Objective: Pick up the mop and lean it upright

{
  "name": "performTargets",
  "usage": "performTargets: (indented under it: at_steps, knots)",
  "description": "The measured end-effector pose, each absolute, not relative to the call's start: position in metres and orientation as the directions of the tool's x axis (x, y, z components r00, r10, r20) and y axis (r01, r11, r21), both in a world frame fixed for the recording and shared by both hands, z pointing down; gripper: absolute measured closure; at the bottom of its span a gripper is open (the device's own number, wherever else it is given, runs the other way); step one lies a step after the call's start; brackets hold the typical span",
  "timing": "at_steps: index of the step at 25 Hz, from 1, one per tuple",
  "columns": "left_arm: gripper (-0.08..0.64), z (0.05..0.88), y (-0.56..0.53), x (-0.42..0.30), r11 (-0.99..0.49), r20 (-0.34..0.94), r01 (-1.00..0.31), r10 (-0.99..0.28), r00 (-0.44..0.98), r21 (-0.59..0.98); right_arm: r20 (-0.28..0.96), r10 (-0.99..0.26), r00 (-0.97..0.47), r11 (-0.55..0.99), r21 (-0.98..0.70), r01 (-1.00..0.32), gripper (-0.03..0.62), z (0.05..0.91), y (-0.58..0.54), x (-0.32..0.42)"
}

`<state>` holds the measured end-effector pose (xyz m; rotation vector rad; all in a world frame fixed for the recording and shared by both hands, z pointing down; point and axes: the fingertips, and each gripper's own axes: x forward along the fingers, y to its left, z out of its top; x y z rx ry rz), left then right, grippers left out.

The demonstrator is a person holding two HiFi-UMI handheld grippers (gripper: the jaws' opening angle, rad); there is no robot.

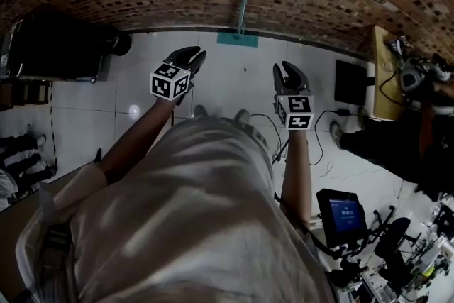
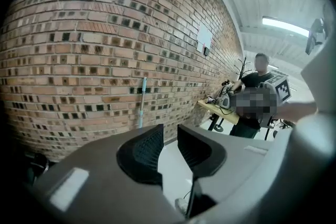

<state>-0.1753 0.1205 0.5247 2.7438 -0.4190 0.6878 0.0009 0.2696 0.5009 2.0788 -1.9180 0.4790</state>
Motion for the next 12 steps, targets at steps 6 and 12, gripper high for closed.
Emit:
performTargets:
  at_steps: [6, 12]
  knots:
    - [0.456, 0.535, 0.11, -0.185, -0.92, 0.511, -0.333, -0.188, 0.839, 0.209, 0.453, -0.889, 0.068, -0.075, 0.003, -0.997, 0.511, 0.513, 0.265, -0.016]
    - [0.456, 0.543, 0.104, -0.185, -0.927, 0.521, -0.306, -0.154, 0.84, 0.219, 0.458, -0.885, 0.083, -0.093, 0.001, -0.996, 0.512, 0.516, 0.262, -0.021]
